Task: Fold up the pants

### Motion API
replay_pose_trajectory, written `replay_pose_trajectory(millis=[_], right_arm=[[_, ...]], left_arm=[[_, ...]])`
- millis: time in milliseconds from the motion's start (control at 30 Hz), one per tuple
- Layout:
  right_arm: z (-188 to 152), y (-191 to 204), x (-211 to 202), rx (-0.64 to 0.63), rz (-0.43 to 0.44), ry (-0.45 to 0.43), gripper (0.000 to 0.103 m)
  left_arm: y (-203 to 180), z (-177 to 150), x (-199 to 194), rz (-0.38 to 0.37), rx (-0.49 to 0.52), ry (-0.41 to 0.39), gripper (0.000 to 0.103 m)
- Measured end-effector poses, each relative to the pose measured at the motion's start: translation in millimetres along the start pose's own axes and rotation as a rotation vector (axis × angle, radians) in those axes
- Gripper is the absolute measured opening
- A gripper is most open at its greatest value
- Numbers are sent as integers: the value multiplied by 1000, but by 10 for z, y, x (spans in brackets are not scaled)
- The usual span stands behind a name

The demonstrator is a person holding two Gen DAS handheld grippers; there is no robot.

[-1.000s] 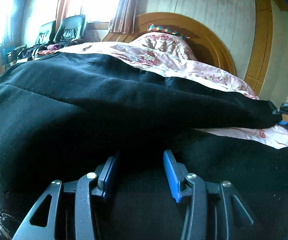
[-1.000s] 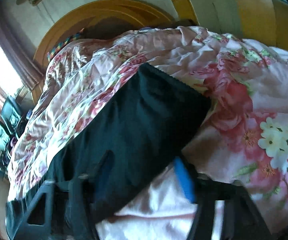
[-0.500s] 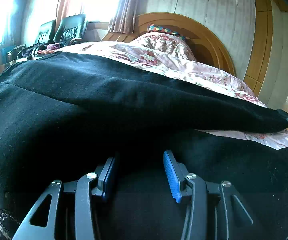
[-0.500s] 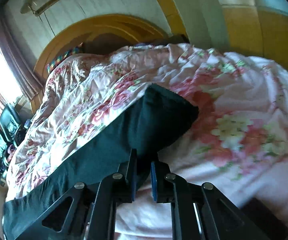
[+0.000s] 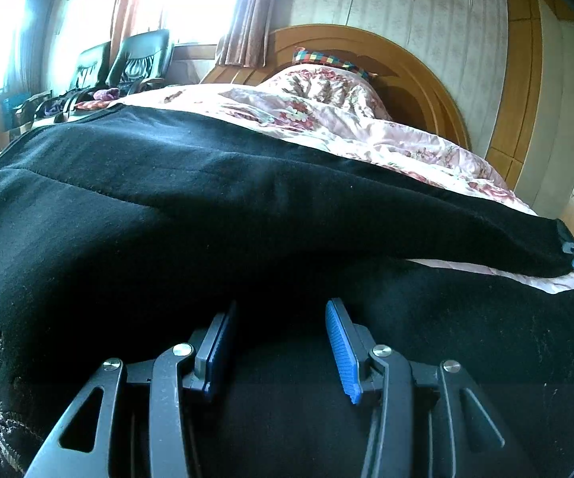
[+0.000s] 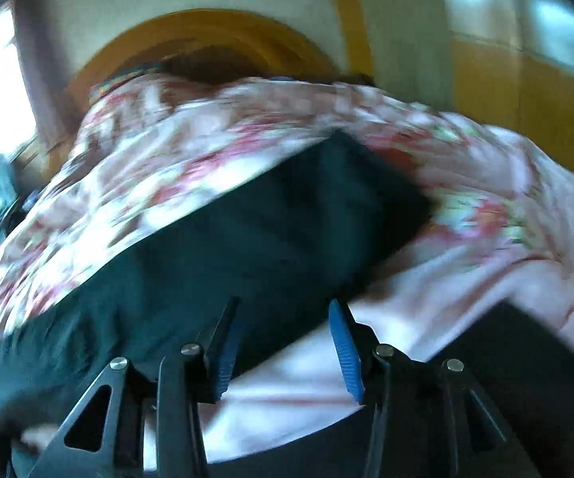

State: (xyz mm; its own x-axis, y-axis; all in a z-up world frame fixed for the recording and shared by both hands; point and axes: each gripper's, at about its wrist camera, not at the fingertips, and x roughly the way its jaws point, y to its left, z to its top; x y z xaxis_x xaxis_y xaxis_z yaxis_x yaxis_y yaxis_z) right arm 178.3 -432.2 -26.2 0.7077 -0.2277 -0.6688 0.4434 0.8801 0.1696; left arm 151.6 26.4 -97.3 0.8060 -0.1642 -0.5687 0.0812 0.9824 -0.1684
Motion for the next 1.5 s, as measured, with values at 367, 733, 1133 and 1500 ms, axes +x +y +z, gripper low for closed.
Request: replay_pose_trajectory(millis=[367, 733, 1133, 1500], right_arm=[[-403, 856, 287, -274, 91, 68, 46], [-521, 863, 395, -272, 77, 67, 50], [-537, 782, 451, -232, 130, 66, 53], [-569, 775, 492, -227, 141, 58, 54]], left_arm=[[31, 312, -192, -17, 14, 105, 46], [598, 1318, -241, 84, 5, -2, 46], [1641, 2286, 640, 329, -146, 66, 46], [1850, 2435, 1420, 304, -145, 191, 46]])
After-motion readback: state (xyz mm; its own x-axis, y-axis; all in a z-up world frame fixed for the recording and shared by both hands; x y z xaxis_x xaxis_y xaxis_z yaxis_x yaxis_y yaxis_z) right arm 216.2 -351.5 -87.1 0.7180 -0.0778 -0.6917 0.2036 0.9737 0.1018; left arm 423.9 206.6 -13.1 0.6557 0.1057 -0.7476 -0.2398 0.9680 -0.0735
